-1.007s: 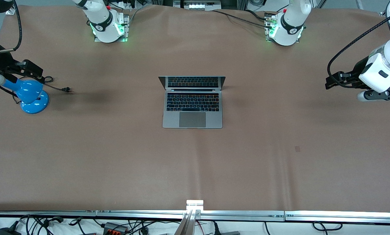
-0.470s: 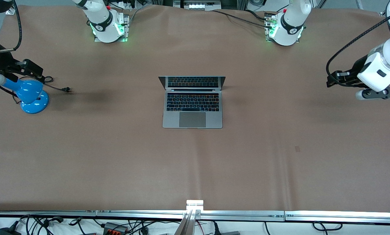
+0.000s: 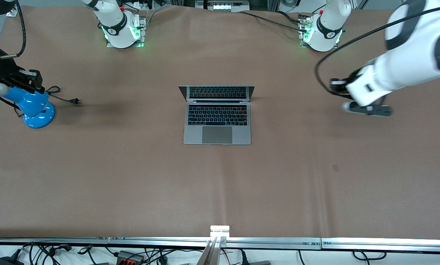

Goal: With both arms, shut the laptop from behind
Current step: 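Reach the left gripper behind the laptop lid while the right gripper follows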

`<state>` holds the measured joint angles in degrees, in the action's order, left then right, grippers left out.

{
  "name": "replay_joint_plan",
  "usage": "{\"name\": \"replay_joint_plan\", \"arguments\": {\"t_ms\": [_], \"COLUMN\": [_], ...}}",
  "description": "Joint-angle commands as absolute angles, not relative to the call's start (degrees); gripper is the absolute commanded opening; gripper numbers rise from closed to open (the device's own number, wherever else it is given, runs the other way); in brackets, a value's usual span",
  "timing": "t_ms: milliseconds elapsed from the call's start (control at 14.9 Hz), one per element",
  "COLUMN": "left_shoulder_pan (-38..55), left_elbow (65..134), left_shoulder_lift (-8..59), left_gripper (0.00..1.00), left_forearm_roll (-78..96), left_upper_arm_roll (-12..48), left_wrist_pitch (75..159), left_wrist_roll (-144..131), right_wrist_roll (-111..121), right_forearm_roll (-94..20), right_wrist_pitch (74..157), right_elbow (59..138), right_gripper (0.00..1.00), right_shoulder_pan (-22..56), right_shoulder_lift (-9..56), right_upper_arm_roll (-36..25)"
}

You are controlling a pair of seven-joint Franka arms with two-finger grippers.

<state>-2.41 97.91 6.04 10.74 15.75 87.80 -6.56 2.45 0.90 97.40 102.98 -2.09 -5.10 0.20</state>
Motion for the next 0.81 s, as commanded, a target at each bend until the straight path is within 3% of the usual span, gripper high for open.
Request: {"name": "replay_joint_plan", "arguments": {"t_ms": [0,201,403,738], "left_shoulder_pan": [-2.9,-2.81,-3.08,-2.81], "left_elbow": [99.22,106.4,112.83,122.06], "left_shoulder_lift": [8.16,7.74,4.5,-2.53], "left_gripper": [0.01,0.0,0.0,0.0], "left_forearm_roll": [16.06,24.33,25.04,29.09], "left_upper_arm_roll": [18.88,21.88,29.34,31.54], "left_wrist_pitch": [87.98,92.88,98.86,102.56], "left_wrist_roll": [-7.03,-10.28,-10.37,-10.02], "right_wrist_roll": [3.25,3.25,3.16,2.82], "right_forearm_roll": [1.14,1.14,1.05,1.05], "right_wrist_pitch": [96.77,96.77,96.06,95.45], "right_elbow": [103.89,103.97,103.97,103.97], "right_gripper": [0.0,0.0,0.0,0.0], "right_shoulder_pan": [-2.81,-2.81,-2.55,-2.46], "right_shoulder_lift": [-6.15,-6.06,-6.06,-6.06], "right_upper_arm_roll": [1.23,1.14,1.32,1.32]}}
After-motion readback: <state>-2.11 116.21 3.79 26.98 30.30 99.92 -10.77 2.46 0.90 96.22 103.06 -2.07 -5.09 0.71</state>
